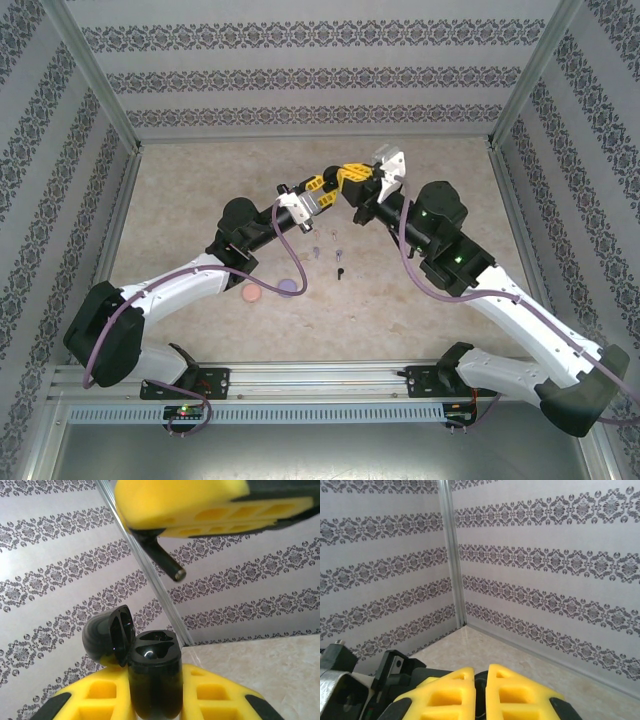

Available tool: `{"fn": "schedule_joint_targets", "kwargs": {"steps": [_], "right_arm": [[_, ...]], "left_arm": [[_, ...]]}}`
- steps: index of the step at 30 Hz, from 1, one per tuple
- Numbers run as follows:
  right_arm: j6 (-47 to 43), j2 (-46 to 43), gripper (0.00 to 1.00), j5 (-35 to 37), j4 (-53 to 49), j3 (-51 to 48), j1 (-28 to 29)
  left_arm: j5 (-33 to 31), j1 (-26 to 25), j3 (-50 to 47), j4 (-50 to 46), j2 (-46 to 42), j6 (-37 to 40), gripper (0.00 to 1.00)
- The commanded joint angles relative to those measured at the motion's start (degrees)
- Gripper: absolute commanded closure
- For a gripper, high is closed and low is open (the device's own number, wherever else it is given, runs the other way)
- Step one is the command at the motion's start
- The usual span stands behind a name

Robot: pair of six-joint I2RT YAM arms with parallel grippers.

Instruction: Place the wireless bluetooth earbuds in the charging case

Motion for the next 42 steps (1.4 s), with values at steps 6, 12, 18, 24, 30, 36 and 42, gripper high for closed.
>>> {"fn": "schedule_joint_targets", "kwargs": {"steps": [6, 12, 18, 24, 30, 36, 42], "right_arm": [[-2.91, 0.86, 0.92, 3.55, 7.30, -2.33, 1.87], [-3.49, 1.03, 0.94, 5.12, 7.27, -2.12, 1.82], [-3.35, 1.43, 0.95, 5.50, 7.02, -2.24, 1.64], [-2.74, 2.03, 0.96, 5.67, 7.32, -2.68, 0.78], [-1.92, 2.64, 0.96, 5.14, 7.55, -2.84, -0.09], [-1.08, 2.64, 0.97, 4.64, 7.63, -3.48, -0.76], [-0.40, 2.40, 0.98, 3.59, 7.59, -3.92, -0.92]], "left_arm": [[1.56, -0.58, 2.29, 0.28, -1.32, -3.15, 1.00], [1.81, -0.62, 1.90, 0.19, -1.72, -3.79, 1.00], [2.03, -0.60, 2.10, 0.41, -1.89, -4.42, 1.00], [2.59, -0.58, 2.39, 0.25, -2.25, -5.03, 1.00], [2.89, -0.58, 2.58, 0.26, -2.69, -5.88, 1.00], [3.05, -0.58, 2.84, 0.20, -2.58, -6.25, 1.00], [3.14, -0.67, 3.34, -0.14, -2.09, -6.72, 1.00]]}}
